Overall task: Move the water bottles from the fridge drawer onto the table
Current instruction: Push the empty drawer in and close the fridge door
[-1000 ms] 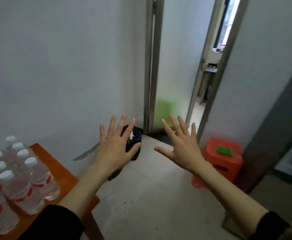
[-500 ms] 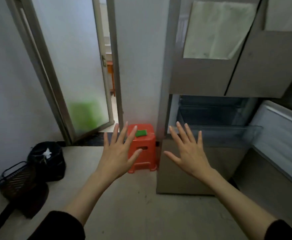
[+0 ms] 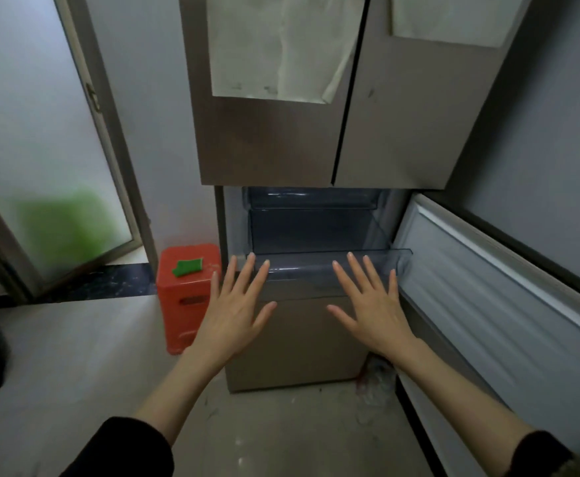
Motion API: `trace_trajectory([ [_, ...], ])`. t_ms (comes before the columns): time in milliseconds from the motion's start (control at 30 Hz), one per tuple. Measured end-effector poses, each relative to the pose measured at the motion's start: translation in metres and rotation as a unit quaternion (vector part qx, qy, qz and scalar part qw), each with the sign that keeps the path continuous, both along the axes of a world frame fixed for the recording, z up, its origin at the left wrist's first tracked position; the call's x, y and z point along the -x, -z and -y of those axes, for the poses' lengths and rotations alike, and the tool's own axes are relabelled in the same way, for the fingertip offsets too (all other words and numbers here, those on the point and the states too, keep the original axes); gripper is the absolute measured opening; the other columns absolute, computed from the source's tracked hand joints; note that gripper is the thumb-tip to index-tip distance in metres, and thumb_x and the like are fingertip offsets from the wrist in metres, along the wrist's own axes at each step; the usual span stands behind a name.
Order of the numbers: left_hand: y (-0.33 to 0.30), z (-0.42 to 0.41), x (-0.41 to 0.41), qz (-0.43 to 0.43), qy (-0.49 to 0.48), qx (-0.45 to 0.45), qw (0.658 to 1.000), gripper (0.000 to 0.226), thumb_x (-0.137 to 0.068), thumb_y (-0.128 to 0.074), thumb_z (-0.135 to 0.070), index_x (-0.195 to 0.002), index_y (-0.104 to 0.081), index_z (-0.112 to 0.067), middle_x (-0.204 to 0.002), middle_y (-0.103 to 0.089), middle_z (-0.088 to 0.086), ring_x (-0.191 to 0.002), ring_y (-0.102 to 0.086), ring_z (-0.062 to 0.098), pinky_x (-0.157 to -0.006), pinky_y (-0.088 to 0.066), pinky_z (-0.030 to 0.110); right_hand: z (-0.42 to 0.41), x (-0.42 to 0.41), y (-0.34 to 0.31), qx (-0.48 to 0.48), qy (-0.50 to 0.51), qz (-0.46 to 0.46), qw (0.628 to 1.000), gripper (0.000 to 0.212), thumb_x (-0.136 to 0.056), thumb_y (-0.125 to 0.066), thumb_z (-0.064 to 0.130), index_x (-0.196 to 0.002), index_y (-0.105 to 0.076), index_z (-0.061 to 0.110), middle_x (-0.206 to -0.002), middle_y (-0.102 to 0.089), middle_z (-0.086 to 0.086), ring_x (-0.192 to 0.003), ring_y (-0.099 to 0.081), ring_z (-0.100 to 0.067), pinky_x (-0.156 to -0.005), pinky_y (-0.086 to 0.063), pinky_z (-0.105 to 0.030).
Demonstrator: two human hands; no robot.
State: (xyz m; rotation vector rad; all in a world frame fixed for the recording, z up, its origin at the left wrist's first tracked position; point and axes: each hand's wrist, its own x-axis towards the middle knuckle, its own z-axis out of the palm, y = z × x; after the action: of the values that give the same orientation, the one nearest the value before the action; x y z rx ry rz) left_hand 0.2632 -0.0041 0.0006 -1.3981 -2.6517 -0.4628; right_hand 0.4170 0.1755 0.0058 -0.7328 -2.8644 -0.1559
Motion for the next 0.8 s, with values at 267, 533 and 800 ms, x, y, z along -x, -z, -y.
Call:
trace_trajectory([
  [267,0.05,-0.102,0.025,0.033,0.044,0.096,0.994,0.066,-0.095,-0.028,-0.052,-0.146,0.008,-0.031,-0.152,0.021,-0.007,-0.132,0.029,0.018,-0.113,0.011,0.049,-0.083,0.019,0.043,0.081,0.034,0.056,0.995,0.072,-0.094,-0.028,0.057,-0.147,0.013,0.031,-0.156,0.02,0.003,-0.143,0.019,-0.021,-0.112,0.009,-0.056],
  [533,0.092,-0.177,0.057,0.037,0.045,0.147,0.987,0.072,-0.08,-0.002,-0.067,-0.135,0.028,-0.03,-0.148,0.032,-0.003,-0.134,0.033,0.025,-0.109,0.018,0.053,-0.163,0.058,0.088,0.108,0.042,0.11,0.987,0.073,-0.095,-0.029,0.055,-0.146,0.016,0.029,-0.144,0.033,0.004,-0.142,0.022,-0.02,-0.112,0.01,-0.057],
  [800,0.115,-0.208,0.064,0.042,-0.006,0.176,0.983,0.088,-0.064,0.014,-0.077,-0.135,0.031,-0.03,-0.14,0.044,-0.003,-0.132,0.036,0.03,-0.1,0.023,0.057,-0.201,0.072,0.112,0.053,0.009,0.1,0.994,0.087,-0.08,-0.059,0.055,-0.146,-0.013,0.023,-0.154,-0.012,-0.007,-0.141,-0.017,-0.027,-0.108,-0.014,-0.057],
])
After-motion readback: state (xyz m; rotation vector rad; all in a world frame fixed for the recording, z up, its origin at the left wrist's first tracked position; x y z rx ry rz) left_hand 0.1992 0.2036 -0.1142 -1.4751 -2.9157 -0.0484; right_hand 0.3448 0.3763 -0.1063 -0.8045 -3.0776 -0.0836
